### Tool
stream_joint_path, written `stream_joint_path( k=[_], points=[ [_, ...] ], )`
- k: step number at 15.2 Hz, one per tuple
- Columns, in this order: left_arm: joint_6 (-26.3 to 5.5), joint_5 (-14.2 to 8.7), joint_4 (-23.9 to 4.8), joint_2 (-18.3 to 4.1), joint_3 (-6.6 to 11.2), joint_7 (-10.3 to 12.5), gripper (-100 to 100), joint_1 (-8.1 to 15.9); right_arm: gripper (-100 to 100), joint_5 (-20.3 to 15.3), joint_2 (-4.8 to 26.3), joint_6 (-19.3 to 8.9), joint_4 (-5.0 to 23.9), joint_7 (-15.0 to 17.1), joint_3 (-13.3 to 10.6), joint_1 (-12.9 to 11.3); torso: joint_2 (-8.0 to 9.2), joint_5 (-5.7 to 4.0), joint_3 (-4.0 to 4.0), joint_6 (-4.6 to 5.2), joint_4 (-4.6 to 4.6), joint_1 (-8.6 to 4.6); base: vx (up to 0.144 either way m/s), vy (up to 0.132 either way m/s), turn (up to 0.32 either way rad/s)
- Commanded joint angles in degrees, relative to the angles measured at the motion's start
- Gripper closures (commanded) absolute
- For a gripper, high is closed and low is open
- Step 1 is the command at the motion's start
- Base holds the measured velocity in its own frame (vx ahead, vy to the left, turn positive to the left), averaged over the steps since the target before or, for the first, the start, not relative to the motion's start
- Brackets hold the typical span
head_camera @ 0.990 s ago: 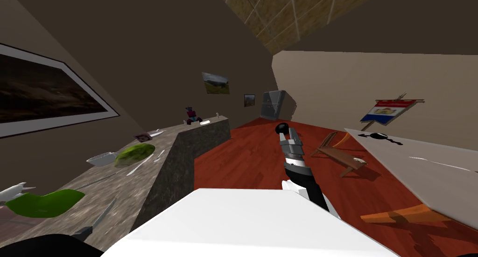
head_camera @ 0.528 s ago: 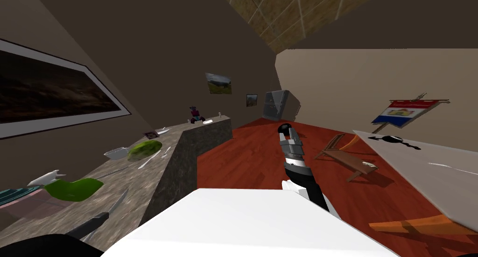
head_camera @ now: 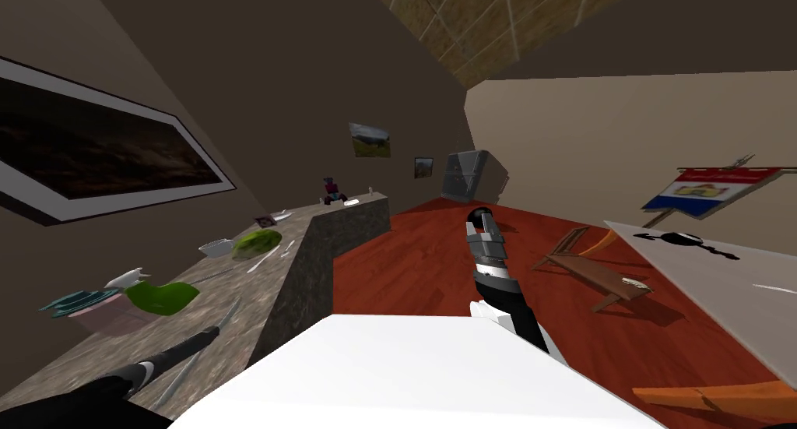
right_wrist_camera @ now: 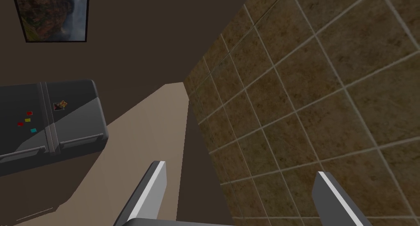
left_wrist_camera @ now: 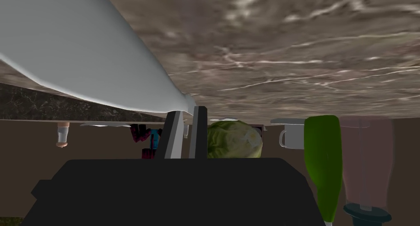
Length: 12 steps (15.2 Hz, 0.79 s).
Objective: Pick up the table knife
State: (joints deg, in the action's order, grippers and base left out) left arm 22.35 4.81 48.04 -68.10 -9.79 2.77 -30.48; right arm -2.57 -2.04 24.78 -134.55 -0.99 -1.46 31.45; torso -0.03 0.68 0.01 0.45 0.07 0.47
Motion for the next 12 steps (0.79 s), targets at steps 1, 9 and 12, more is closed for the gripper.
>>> stream_joint_path(
  k=[1,9,12],
  points=[
    [-2.86,-0.38,2.86,-2.75,-2.29,1.45,100,0.88,0,0.0,0.0,0.0,0.0,0.0,0.0,0.0,0.0,0.0,0.0,0.0,0.0,0.0,-0.039,0.02,0.199],
    [-10.27,-0.61,12.37,-5.25,-4.83,2.9,100,2.3,0,0.0,0.0,0.0,0.0,0.0,0.01,0.01,0.05,-0.09,0.01,-0.14,-0.02,-0.03,-0.032,0.019,0.114],
    [-13.0,-0.83,15.57,-7.74,-7.38,4.35,100,3.72,0,0.0,0.0,0.0,0.0,0.0,0.0,0.0,-0.01,-0.05,-0.02,0.03,-0.02,-0.07,-0.028,0.019,0.061]
  ],
)
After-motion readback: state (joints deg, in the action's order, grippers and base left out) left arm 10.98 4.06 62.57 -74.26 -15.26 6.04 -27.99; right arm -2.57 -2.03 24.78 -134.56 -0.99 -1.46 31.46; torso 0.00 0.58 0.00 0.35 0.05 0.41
